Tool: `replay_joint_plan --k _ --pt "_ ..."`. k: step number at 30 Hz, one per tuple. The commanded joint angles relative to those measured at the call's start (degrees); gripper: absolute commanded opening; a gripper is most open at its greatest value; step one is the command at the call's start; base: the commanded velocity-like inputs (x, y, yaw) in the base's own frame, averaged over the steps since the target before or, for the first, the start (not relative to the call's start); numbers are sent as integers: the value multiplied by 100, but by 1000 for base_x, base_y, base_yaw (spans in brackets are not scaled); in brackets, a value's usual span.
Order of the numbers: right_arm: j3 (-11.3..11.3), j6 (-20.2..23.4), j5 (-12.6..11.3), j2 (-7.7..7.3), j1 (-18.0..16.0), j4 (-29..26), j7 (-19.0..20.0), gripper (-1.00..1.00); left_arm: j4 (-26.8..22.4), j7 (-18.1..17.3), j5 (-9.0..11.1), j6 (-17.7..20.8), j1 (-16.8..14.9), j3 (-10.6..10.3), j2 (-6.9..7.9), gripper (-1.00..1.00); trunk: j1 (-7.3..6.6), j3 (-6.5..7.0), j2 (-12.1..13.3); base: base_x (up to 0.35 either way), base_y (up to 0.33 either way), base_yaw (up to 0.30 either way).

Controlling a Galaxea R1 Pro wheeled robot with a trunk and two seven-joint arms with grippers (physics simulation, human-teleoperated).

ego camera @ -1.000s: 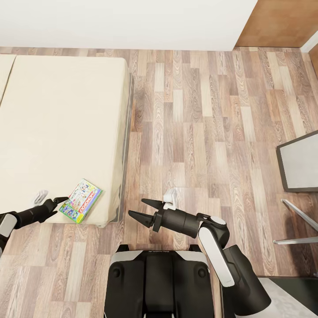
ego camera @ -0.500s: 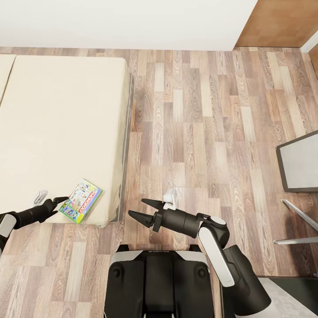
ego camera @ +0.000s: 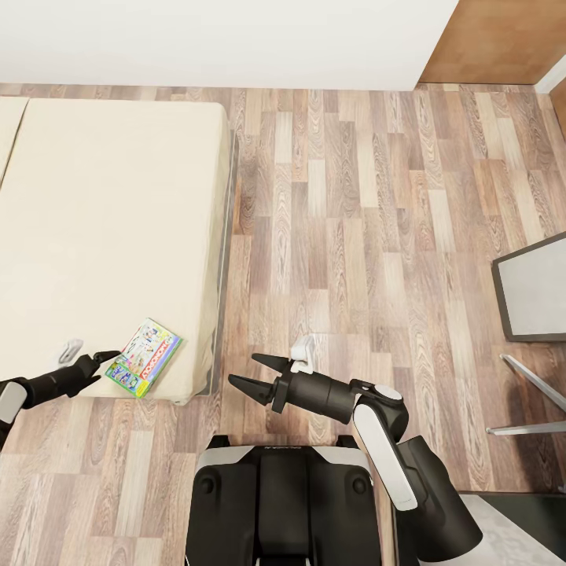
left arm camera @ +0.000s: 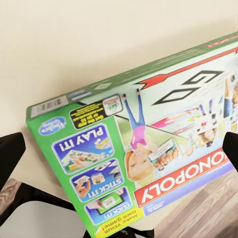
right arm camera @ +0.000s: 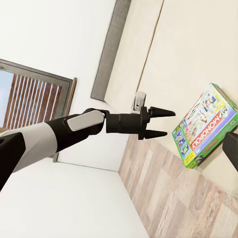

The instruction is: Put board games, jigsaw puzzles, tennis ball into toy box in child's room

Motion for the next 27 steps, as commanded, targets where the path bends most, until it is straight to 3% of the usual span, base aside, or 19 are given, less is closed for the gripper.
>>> replay_joint_plan --k 1,12,19,27 --pt "-3 41 -37 2 -2 -2 -4 100 2 -13 1 33 -3 25 -1 100 3 -6 -9 0 0 0" --pt "-3 40 -37 2 -2 -2 -4 100 11 -62 7 -93 8 21 -16 100 3 -6 -9 0 0 0" --pt "-3 38 -37 2 -2 -2 4 100 11 -442 -2 -109 17 21 -17 100 3 -6 -9 0 0 0" --pt "-3 37 -37 2 -2 -2 5 100 11 -572 -6 -111 27 21 -17 100 3 -6 -9 0 0 0"
